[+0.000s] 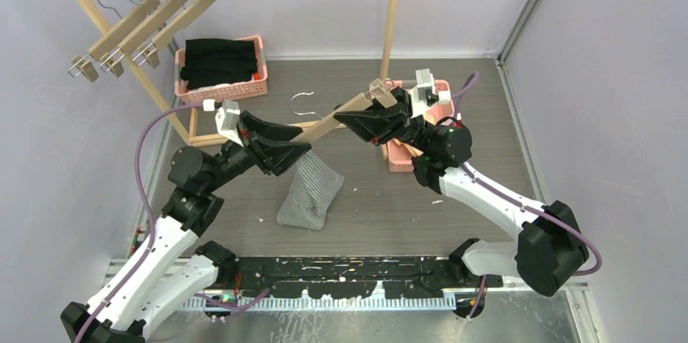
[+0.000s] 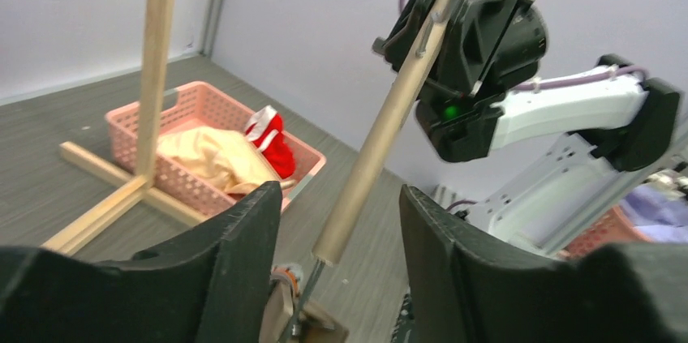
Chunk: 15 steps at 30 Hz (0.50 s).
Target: Remove the underwear clipped to the hanger
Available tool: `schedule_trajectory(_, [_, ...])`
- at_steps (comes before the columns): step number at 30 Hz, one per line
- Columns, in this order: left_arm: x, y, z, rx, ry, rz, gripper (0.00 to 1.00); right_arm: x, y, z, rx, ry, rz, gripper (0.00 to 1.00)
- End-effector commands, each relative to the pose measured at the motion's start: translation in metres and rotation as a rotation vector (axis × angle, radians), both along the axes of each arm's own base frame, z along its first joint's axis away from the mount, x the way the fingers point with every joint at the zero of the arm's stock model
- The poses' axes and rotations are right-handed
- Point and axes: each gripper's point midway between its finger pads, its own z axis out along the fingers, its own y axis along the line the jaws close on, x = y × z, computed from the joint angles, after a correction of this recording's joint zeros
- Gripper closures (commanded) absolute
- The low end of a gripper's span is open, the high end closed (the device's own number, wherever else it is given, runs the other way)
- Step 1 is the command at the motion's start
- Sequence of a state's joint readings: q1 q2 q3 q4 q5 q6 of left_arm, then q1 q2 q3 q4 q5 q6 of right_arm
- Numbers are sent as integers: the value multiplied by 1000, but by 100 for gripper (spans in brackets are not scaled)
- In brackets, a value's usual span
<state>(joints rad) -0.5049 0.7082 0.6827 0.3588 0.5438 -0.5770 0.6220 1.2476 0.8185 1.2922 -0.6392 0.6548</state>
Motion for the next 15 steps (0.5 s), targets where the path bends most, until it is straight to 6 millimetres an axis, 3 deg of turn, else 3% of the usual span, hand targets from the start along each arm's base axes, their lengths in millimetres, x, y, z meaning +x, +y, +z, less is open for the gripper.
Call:
schedule_trajectory(1, [-6,14,9,62,-87,79,39,-7,-21,31,87,-105,-100,99])
schedule_trajectory(8, [-8,15,-3,105,-119,78,31,-12,-26,36,103,-104,-103,99])
schedule_trajectory(15, [-4,3,-8,111,-118,18,35,-13,-26,35,100,-92,-94,99])
